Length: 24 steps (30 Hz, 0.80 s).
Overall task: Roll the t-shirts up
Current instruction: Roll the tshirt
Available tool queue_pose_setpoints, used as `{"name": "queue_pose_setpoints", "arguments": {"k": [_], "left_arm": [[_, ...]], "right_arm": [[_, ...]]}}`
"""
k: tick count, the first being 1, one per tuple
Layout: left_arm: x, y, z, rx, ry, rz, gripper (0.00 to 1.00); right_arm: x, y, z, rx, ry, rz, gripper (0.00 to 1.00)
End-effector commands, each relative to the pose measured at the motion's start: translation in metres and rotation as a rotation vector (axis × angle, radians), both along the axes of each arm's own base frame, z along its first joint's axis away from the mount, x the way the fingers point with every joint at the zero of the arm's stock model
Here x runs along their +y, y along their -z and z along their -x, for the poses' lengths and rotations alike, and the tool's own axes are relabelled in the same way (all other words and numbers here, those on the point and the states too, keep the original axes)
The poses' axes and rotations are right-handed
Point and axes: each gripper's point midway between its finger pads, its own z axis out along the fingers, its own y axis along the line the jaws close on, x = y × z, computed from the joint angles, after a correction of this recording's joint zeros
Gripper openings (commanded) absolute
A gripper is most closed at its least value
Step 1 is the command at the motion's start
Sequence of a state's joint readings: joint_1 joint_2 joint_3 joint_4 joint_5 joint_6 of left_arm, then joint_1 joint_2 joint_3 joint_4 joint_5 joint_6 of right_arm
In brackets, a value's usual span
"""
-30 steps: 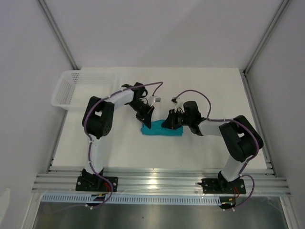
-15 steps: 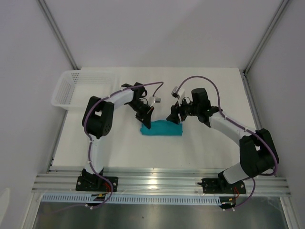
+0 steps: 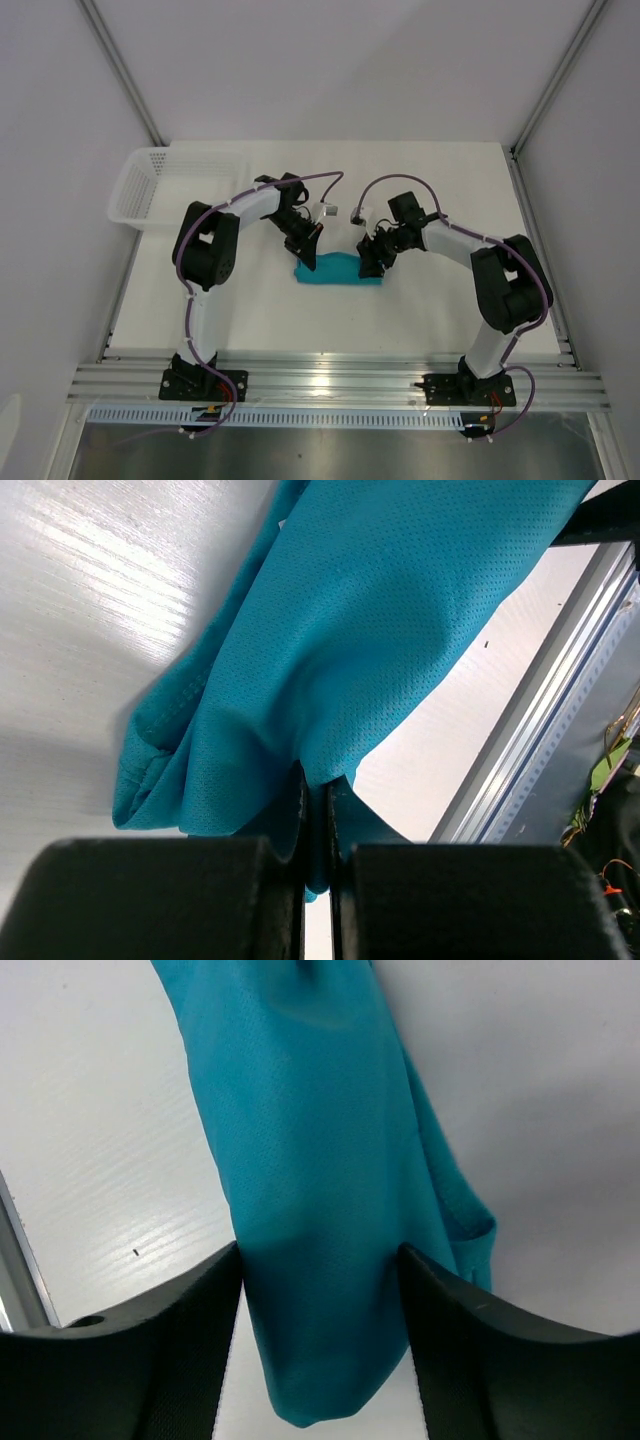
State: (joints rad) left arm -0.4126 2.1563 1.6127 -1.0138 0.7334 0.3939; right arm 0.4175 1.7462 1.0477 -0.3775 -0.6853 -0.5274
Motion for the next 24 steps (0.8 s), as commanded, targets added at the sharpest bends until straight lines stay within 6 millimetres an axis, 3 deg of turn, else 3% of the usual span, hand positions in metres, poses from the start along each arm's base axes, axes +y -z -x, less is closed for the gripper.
{"name": "queue_pose_setpoints", "arguments": {"k": [1,4,5,8,11,17,21,24], "left_arm": [[-0.003,-0.02,-0.008,-0.047,0.008,0.045,0.01],[-0.003,-0.021,-0.007,-0.045,0.008,0.05,0.01],[-0.003,-0.022,-0.006,-0.039,0.007,0.051,0.01],[-0.002,-0.024,-0.001,-0.03,0.007,0.056,0.01],[0.0,-0.026,0.007,-0.01,0.008,0.064,0.01],[0.016,-0.037,0.038,0.053,0.012,0.055,0.01],[0.026,-0.044,0.064,0.114,0.018,0.037,0.02],[0.03,-0.038,0.074,0.151,0.009,0.029,0.06]], "right_arm": [[0.002,-0.007,0.002,0.029,-0.057,0.023,0.6],[0.008,-0.018,0.012,0.054,-0.074,-0.041,0.47],[0.009,-0.018,0.016,0.062,-0.068,-0.054,0.34],[0.017,-0.032,0.019,0.075,-0.043,-0.123,0.16],[0.02,-0.038,0.026,0.142,-0.02,-0.153,0.06],[0.029,-0.062,0.055,0.31,0.02,-0.246,0.0],[0.033,-0.062,0.08,0.394,0.042,-0.253,0.0],[0.034,-0.054,0.079,0.408,0.107,-0.245,0.0]]}}
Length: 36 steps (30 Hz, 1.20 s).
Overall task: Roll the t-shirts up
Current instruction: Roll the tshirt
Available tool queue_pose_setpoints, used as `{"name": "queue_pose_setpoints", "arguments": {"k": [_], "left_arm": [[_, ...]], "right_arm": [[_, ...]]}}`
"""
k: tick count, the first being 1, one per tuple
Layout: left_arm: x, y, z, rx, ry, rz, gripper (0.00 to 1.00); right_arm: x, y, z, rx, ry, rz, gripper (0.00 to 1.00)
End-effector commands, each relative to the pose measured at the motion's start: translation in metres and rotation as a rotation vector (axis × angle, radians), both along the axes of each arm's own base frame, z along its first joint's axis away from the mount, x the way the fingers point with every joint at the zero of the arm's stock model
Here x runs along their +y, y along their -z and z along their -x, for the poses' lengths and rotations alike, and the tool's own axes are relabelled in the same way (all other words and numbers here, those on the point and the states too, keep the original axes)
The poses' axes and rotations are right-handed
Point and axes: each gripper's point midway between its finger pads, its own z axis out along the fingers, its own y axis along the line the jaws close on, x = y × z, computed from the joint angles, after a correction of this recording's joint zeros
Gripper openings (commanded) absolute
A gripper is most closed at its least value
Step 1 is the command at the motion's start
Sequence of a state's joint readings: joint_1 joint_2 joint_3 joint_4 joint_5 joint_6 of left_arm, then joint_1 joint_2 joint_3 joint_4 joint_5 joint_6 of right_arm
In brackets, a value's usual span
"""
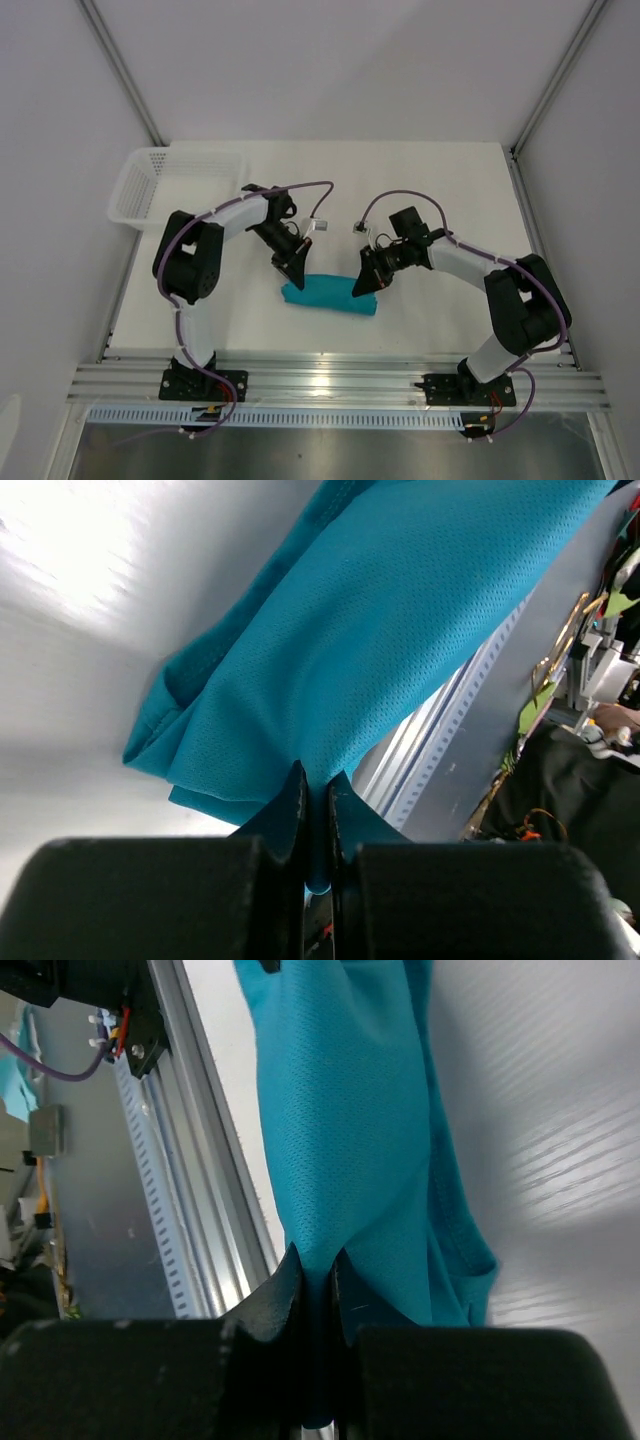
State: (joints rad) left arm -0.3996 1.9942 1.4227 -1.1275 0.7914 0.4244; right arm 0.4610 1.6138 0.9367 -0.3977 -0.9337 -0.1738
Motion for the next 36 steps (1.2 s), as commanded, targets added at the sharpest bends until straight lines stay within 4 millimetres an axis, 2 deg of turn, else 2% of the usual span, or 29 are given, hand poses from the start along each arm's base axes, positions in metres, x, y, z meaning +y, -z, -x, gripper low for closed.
{"name": "queue_pose_setpoints", "arguments": {"k": [1,6,9,16,21,24,31,36], "left_arm": [[0.005,-0.004,0.009,0.015,-0.002,0.014,0.06],[0.0,0.009,-0.014,0.003,-0.041,-0.027,0.13],[-0.001,0.014,-0.025,-0.01,-0.05,-0.055,0.2],[0.004,0.02,-0.037,-0.047,-0.077,-0.12,0.33],[0.006,0.013,-0.046,-0.114,-0.076,-0.117,0.4],[0.007,-0.001,-0.059,-0.178,-0.095,-0.092,0.45],[0.003,-0.045,-0.093,-0.404,-0.131,-0.011,0.47],[0.001,-0.074,-0.097,-0.531,-0.149,0.022,0.44]], "right_arm": [[0.007,-0.005,0.004,0.055,0.065,-0.025,0.0],[0.004,0.029,-0.002,0.136,0.144,0.083,0.0],[0.002,0.04,0.001,0.163,0.157,0.122,0.0],[-0.004,0.056,-0.003,0.186,0.213,0.191,0.05],[-0.01,0.064,-0.005,0.175,0.229,0.233,0.06],[-0.012,0.069,-0.004,0.178,0.235,0.255,0.06],[-0.012,0.069,-0.014,0.141,0.255,0.266,0.09],[-0.013,0.07,-0.019,0.116,0.266,0.292,0.12]]}}
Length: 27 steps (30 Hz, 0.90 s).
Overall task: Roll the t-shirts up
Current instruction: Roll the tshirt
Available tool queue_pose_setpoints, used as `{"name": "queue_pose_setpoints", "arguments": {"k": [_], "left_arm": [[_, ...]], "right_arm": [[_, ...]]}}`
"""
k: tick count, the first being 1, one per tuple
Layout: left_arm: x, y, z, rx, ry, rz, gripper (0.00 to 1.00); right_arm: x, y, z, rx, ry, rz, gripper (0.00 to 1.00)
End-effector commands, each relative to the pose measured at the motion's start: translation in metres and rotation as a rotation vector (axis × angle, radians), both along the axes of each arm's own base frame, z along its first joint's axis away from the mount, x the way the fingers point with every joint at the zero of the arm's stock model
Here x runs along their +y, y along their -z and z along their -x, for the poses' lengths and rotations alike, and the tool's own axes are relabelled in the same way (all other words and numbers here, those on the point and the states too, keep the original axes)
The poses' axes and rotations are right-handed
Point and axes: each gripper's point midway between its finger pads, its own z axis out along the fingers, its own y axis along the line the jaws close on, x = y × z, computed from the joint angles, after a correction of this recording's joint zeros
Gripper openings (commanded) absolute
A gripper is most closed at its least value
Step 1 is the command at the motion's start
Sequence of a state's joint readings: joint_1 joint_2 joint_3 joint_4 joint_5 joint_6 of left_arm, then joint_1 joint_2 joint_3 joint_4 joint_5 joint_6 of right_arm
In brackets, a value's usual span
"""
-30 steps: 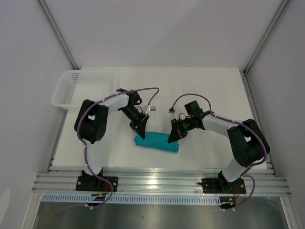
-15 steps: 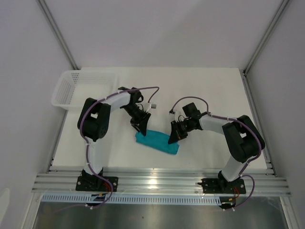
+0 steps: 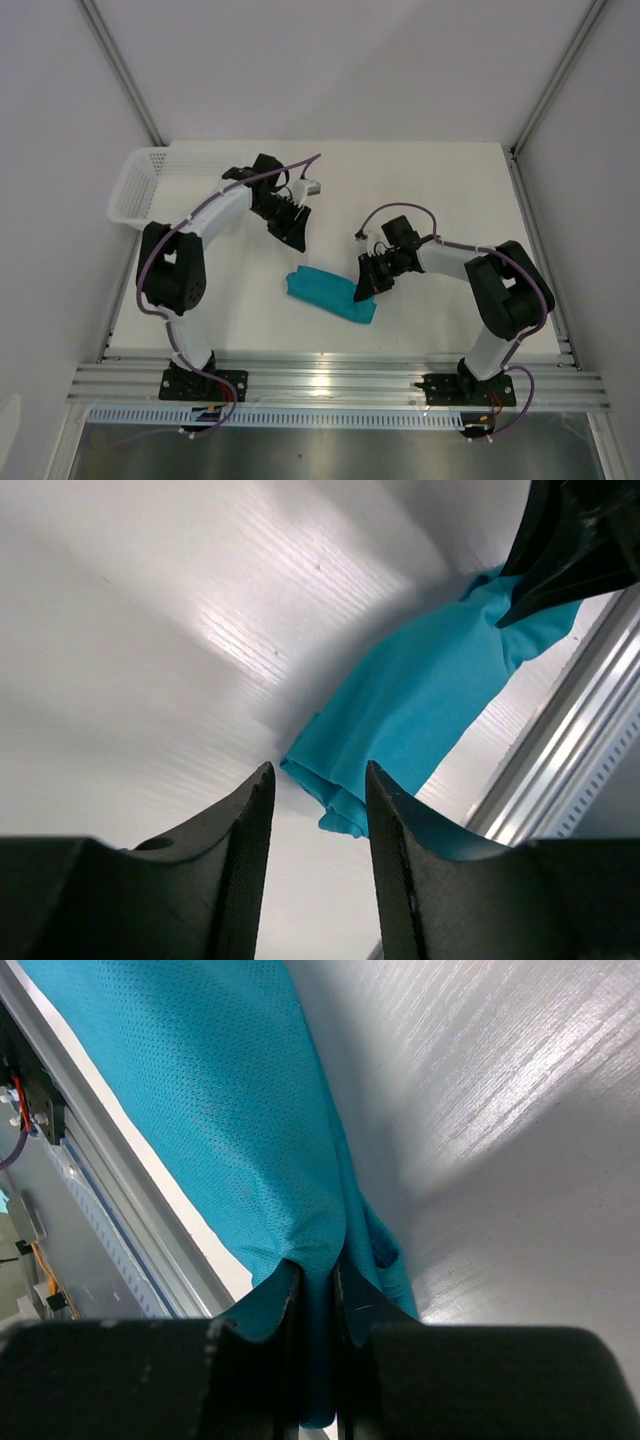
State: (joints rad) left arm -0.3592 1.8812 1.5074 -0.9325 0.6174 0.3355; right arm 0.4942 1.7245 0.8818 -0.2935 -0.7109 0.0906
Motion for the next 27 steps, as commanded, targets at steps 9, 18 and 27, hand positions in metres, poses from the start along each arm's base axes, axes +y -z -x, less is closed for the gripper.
{"name": "queue_pose_setpoints", "arguments": {"k": [9,18,27], "left_arm": [[-0.048,0.006,0.054,-0.121,0.203,0.016,0.4],[-0.04,0.059,0.042,-0.038,0.154,-0.125,0.4],[-0.038,0.072,0.05,-0.005,0.159,-0.127,0.41]], "right_arm": [[-0.007,0.009,-0.016,-0.078,0.024,0.103,0.21],[-0.006,-0.004,-0.022,-0.123,0.024,0.101,0.36],[-0.025,-0.05,-0.047,-0.26,0.116,0.094,0.48]]}}
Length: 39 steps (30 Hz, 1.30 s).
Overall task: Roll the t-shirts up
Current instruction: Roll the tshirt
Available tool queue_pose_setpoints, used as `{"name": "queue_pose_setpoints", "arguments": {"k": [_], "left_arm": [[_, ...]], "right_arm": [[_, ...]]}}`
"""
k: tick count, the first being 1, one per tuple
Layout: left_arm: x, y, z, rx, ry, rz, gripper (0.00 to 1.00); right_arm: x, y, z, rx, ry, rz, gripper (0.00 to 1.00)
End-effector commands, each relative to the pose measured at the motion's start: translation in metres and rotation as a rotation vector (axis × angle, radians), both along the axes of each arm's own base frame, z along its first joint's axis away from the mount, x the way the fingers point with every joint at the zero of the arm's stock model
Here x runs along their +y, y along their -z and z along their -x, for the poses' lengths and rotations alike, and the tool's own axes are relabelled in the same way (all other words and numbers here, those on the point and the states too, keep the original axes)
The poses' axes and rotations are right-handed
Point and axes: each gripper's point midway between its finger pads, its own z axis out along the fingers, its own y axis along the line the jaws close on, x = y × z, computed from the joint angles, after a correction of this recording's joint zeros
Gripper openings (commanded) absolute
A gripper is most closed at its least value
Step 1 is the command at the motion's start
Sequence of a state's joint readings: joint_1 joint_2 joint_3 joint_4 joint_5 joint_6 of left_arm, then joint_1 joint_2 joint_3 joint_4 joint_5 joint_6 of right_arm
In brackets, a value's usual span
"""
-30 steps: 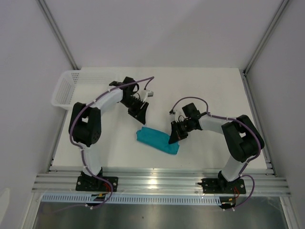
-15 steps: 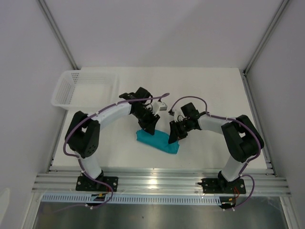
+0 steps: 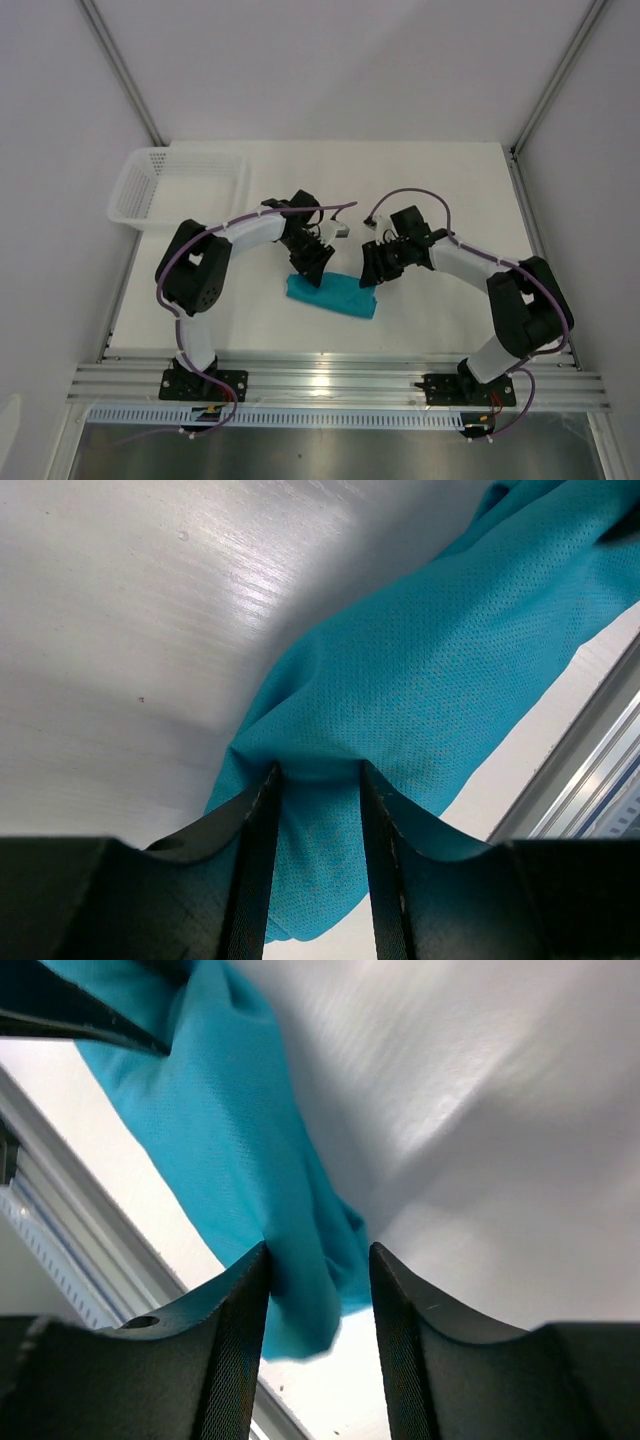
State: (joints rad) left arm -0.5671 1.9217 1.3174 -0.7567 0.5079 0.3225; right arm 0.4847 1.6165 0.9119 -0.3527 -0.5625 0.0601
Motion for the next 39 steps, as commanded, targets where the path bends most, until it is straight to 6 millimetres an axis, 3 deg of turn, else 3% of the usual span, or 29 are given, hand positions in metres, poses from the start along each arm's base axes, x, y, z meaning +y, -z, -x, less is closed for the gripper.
{"name": "queue_pose_setpoints", "arguments": {"k": [1,4,7,8,11,15,17,25,29,33,39], "left_arm": [[0.001,0.003,-0.004,-0.013,-0.011,-0.006,0.41],[0.0,0.001,-0.004,-0.014,-0.009,-0.003,0.41],[0.0,0.0,-0.004,-0.009,-0.012,0.004,0.41],[-0.001,0.0,-0.004,-0.008,-0.012,0.006,0.41],[-0.003,-0.001,-0.003,-0.002,-0.013,0.011,0.41],[-0.002,-0.002,-0.005,-0.004,-0.016,0.013,0.41],[-0.004,-0.004,-0.005,-0.003,-0.013,0.015,0.41],[-0.006,-0.009,-0.007,-0.009,-0.01,0.025,0.41],[-0.003,-0.01,-0.004,-0.008,-0.011,0.023,0.42],[-0.004,-0.013,-0.006,-0.018,-0.012,0.028,0.44],[0.004,-0.024,-0.011,-0.018,-0.063,0.036,0.44]], "right_arm": [[-0.015,-0.029,-0.024,-0.122,0.071,0.034,0.48],[-0.023,-0.041,-0.033,-0.185,0.133,0.083,0.47],[-0.003,-0.062,-0.03,-0.268,0.161,0.035,0.43],[0.012,-0.067,-0.022,-0.28,0.149,-0.005,0.42],[0.04,-0.082,-0.014,-0.316,0.212,-0.203,0.31],[0.056,-0.077,-0.009,-0.34,0.265,-0.349,0.21],[0.052,-0.054,-0.007,-0.314,0.285,-0.322,0.18],[0.043,-0.02,-0.016,-0.303,0.359,-0.283,0.17],[0.025,0.01,0.002,-0.23,0.404,-0.23,0.16],[0.011,0.022,0.013,-0.208,0.445,-0.211,0.17],[0.002,0.025,0.015,-0.21,0.462,-0.202,0.17]]}}
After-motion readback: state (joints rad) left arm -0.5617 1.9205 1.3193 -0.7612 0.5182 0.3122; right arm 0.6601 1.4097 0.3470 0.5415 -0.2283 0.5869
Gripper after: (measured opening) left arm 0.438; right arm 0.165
